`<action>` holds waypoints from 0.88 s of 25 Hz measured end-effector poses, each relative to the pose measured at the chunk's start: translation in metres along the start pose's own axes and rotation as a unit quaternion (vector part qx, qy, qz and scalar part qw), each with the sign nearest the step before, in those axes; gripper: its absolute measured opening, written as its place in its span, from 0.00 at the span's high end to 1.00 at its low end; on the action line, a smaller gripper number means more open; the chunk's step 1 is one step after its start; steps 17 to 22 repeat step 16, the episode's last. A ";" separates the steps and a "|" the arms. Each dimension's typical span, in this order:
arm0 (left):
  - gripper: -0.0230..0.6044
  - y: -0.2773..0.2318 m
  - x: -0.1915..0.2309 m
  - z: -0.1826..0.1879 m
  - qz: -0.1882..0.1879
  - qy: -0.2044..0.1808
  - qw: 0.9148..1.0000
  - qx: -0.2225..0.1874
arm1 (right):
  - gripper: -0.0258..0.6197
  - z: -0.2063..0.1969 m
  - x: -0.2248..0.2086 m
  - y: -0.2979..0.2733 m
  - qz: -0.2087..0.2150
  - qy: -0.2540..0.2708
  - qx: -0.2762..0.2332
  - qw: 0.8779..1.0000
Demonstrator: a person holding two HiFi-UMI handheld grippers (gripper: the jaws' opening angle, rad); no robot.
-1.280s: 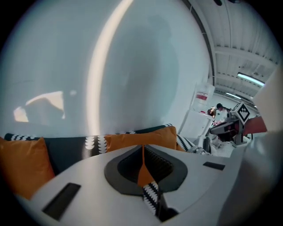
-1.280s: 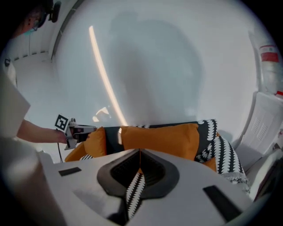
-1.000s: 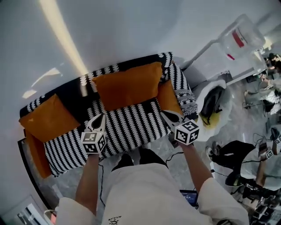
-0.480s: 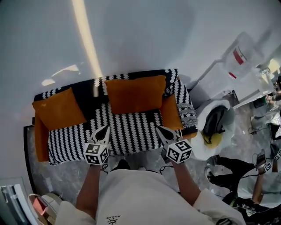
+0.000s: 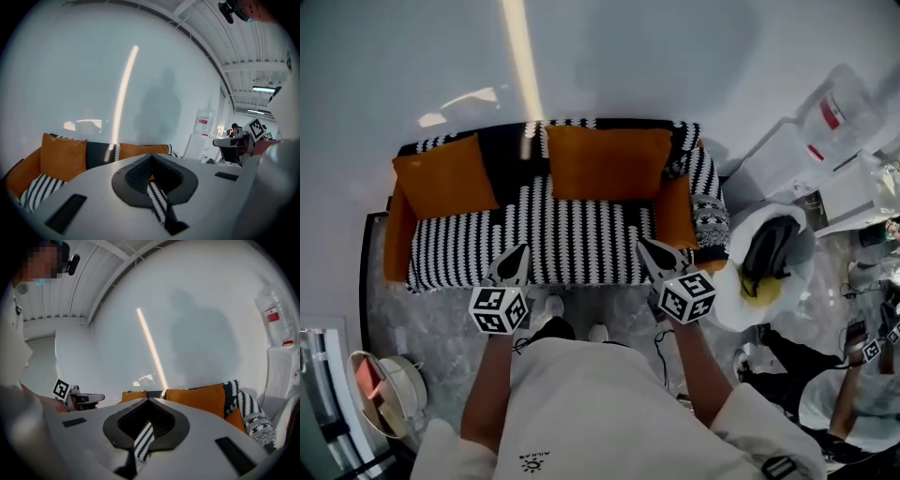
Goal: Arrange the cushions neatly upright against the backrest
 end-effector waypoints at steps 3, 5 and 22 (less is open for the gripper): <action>0.93 0.014 -0.005 -0.002 -0.003 -0.008 1.000 -0.006 | 0.93 -0.007 0.011 0.010 0.014 0.010 0.017 1.000; 0.93 0.020 -0.008 -0.003 -0.007 -0.010 1.000 -0.010 | 0.93 -0.014 0.016 0.017 0.020 0.013 0.032 0.999; 0.93 0.039 0.019 -0.009 -0.036 -0.040 0.999 -0.002 | 0.93 -0.017 0.068 0.006 0.043 0.047 0.047 0.997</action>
Point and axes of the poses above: the fingertips, and each gripper's own axes: y backward along the fingers, x to its left, z out of its top, the point moved 3 cm from there along y, backward along the fingers, and after that the axes turned 5 degrees about y, right-handed, at the moved point
